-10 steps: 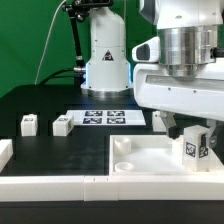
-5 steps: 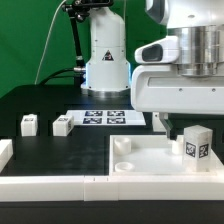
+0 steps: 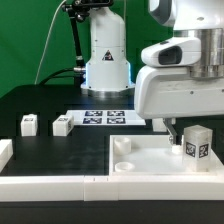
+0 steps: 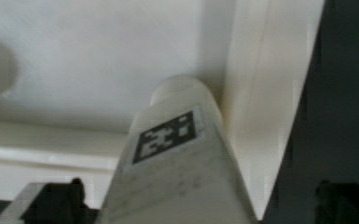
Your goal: Assemble one leg
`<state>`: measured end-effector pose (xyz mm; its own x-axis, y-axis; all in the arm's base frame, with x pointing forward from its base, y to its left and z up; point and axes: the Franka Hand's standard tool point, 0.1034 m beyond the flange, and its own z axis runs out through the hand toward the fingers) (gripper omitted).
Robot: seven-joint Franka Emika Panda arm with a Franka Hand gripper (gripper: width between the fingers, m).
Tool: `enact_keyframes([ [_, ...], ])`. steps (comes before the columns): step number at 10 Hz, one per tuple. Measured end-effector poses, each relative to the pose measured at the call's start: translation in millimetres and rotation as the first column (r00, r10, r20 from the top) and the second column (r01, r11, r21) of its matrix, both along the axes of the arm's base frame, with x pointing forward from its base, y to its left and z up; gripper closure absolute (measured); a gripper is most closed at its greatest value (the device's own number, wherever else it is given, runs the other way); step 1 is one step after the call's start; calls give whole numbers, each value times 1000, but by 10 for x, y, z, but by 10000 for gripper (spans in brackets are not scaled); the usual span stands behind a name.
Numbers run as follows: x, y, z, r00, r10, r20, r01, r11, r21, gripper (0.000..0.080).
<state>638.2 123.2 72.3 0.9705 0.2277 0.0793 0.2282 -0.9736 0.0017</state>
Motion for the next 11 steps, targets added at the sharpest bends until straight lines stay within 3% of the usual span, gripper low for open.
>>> enact_keyframes([
  [1, 3, -10, 0, 998, 69, 2, -69, 998, -8, 151],
  [2, 3, -14, -1, 995, 96, 2, -95, 995, -10, 236],
  [3, 2, -12, -1, 997, 82, 2, -82, 997, -8, 373],
  [4, 2, -13, -1, 997, 82, 2, -82, 997, -8, 373],
  [5, 2, -12, -2, 997, 76, 2, -76, 997, -7, 510],
  [8, 4, -24, -4, 999, -44, 1, 44, 999, 10, 509],
  [10, 3, -27, -6, 953, -303, -12, 303, 952, 37, 509],
  [11, -1, -30, -8, 888, -459, -24, 460, 887, 47, 509],
])
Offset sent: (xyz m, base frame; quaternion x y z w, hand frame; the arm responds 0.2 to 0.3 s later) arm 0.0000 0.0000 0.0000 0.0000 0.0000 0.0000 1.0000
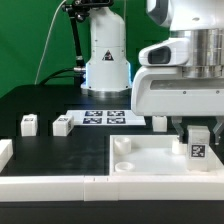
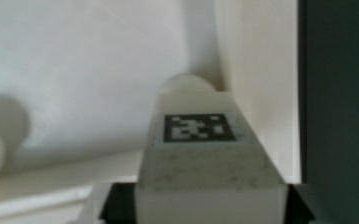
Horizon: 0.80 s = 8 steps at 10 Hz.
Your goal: Assemble one leg
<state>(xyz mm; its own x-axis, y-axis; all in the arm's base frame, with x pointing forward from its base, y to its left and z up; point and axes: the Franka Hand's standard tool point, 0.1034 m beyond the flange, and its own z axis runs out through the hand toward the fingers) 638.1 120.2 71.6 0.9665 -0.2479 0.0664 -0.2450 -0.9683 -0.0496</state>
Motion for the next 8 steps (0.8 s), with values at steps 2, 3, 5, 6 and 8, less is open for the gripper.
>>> enact_keyframes([
  [2, -2, -9, -2, 969, -247, -10, 247, 969, 13, 509],
  [3, -3, -19, -4, 908, -419, -17, 420, 907, 22, 509],
  [5, -6, -38, -4, 779, -626, -27, 627, 779, 31, 509],
  [6, -1, -51, -3, 751, -660, -37, 661, 750, 41, 509],
  [8, -5, -55, -4, 689, -724, -44, 725, 687, 43, 509],
])
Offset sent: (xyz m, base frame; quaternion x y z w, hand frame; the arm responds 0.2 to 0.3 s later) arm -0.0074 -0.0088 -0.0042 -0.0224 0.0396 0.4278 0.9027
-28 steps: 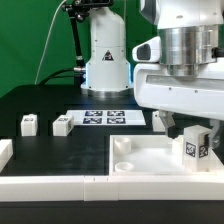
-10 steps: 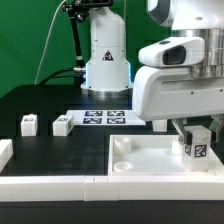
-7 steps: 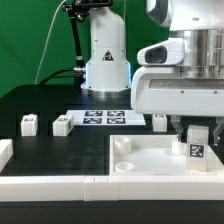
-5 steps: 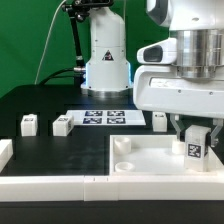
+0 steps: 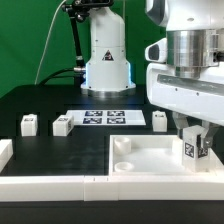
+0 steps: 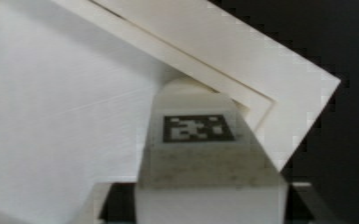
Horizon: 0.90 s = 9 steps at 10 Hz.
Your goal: Assemble one leg
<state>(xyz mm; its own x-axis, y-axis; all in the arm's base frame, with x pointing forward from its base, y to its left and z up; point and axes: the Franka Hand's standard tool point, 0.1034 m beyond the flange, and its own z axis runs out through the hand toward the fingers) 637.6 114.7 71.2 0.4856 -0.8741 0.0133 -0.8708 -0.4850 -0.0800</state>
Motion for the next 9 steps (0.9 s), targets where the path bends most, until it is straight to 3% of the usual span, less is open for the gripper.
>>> enact_keyframes([
  [1, 0, 2, 0, 999, 39, 1, -39, 999, -3, 509],
  [2, -2, 16, 0, 999, 48, 1, -48, 999, -3, 322],
  [3, -11, 62, -1, 995, 99, 2, -99, 995, -6, 209],
  [6, -4, 123, 1, 915, 403, 18, -402, 915, -34, 153],
  [9, 1, 150, 9, 708, 706, 5, -703, 707, -75, 151],
])
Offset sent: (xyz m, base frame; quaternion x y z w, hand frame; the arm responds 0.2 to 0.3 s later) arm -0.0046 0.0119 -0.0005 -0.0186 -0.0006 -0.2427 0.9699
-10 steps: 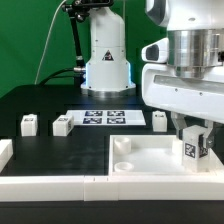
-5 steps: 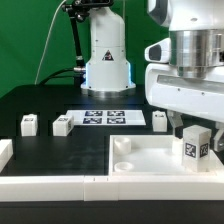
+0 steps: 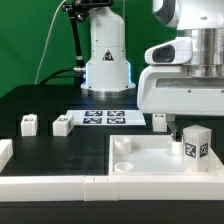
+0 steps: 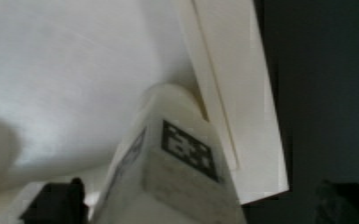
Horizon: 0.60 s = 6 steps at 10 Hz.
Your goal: Assemble one leg
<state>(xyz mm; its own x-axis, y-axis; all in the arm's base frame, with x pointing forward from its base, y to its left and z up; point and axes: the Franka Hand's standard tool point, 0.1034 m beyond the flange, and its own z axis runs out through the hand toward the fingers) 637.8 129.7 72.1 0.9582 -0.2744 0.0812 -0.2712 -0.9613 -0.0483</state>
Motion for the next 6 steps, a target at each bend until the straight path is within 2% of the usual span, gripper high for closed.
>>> enact_keyframes([
  [3, 24, 10, 35, 971, 239, -4, -239, 970, -39, 151],
  [6, 46, -76, 42, 843, 537, -18, -537, 840, -78, 151],
])
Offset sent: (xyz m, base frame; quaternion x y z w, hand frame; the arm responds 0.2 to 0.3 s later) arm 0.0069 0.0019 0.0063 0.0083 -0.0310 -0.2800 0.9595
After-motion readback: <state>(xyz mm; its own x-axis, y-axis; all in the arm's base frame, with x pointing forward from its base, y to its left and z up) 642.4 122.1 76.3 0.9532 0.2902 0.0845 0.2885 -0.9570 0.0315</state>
